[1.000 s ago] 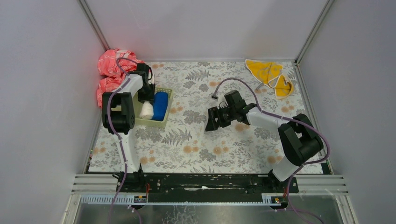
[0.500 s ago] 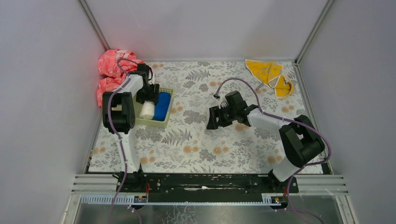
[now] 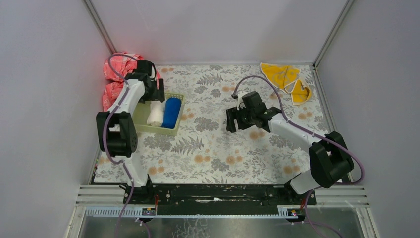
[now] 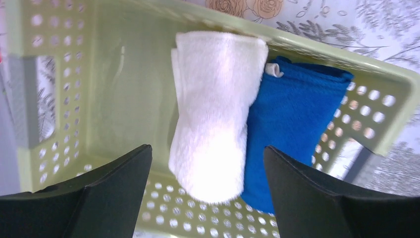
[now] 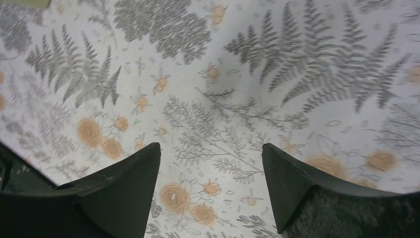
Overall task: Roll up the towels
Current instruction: Place the towel in the bin, then move the towel to the center of the board.
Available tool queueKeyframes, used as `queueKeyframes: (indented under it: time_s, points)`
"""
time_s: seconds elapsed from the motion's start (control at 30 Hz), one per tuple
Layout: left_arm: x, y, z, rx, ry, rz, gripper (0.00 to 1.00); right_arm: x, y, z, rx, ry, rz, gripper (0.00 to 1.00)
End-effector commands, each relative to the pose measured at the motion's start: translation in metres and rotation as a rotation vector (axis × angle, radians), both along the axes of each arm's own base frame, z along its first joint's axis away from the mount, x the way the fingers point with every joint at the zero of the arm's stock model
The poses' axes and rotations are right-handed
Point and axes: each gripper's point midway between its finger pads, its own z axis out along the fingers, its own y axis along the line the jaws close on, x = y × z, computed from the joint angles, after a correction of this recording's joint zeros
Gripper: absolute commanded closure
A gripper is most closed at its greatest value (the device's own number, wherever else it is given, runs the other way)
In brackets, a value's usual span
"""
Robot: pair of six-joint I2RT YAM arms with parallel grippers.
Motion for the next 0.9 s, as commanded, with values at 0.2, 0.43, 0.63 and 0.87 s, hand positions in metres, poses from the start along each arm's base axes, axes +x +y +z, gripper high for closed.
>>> queueKeyframes:
  time_s: [0.2, 0.43, 0.63, 0.87]
  points:
    - [-0.039, -0.074, 0.079, -0.055, -0.265, 0.039, 0.14, 0.066, -0.091, 0.058, -0.255, -0.301, -0.398, 0.01]
    - [-0.072, -0.121, 0.113, -0.233, -0.434, -0.114, 0.01, 0.131, -0.195, 0.063, -0.288, -0.297, -0.753, 0.01]
    - [-0.087, -0.119, 0.113, -0.249, -0.512, -0.143, 0.0, 0.189, -0.279, 0.029, -0.241, -0.211, -0.974, 0.05]
    - [-0.087, -0.111, 0.117, -0.213, -0.541, -0.13, 0.0, 0.232, -0.337, -0.011, -0.188, -0.116, -1.033, 0.19]
